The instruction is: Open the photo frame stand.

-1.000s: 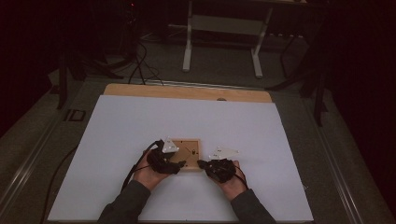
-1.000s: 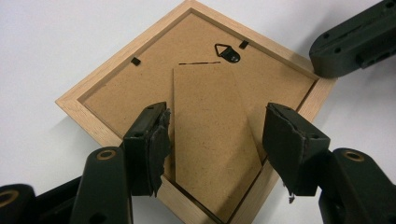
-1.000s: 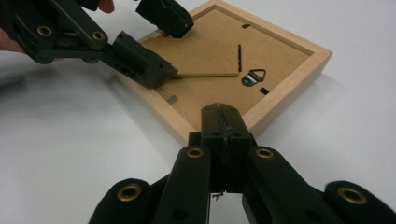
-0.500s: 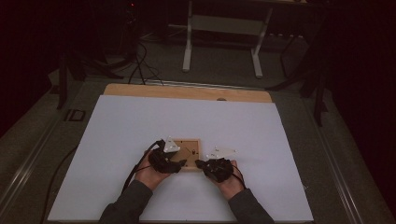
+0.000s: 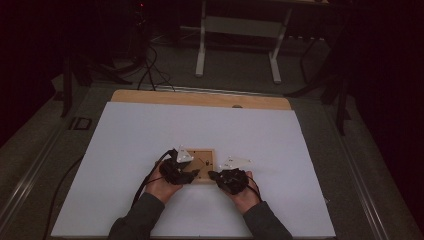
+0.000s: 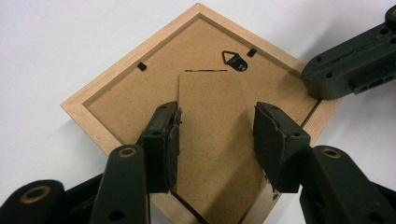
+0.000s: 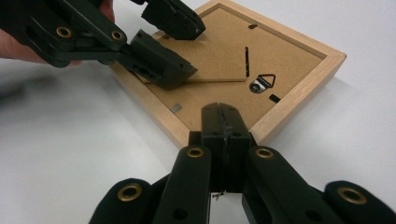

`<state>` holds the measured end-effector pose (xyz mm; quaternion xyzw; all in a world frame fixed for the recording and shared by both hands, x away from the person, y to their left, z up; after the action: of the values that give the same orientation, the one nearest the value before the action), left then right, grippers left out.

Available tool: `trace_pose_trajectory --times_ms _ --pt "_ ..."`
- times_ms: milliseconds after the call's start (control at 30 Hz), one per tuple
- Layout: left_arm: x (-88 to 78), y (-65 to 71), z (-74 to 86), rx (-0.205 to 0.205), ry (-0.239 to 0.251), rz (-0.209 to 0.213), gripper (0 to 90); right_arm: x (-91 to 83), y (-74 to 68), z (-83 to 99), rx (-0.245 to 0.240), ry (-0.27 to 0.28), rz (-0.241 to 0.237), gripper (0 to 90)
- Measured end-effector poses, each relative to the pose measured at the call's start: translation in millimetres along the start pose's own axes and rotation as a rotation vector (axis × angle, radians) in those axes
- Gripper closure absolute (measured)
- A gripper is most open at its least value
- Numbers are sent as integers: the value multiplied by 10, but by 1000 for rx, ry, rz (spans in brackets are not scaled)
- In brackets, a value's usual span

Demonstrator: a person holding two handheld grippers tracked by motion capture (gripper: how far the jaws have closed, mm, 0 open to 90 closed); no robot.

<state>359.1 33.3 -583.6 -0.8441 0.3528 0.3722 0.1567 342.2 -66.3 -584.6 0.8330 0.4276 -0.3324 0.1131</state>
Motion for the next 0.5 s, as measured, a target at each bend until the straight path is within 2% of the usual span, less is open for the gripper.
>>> trace_pose_trajectory --times_ms 167,300,367,500 --pt "-6 -4 -17 6 -9 -1 525 1 -1 0 2 -1 0 900" --pt "-3 -5 -16 5 -6 -4 526 1 -1 -2 7 -4 -3 900" --pt "2 2 -5 23 0 -16 525 1 0 -1 7 -4 -4 900" --pt "-13 12 6 19 7 -22 516 1 3 0 9 -4 -4 900"
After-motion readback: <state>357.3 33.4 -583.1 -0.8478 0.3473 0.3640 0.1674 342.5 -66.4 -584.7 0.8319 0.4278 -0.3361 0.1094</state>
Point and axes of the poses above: each handheld gripper's, and its own axes: x roughly forward along the jaws, z roughly out of its underside, y roughly to its right, the point moved 10 cm from there along x, roughly forward along the jaws, and after that the axes turned 2 degrees about -y, right-handed, at the moved point
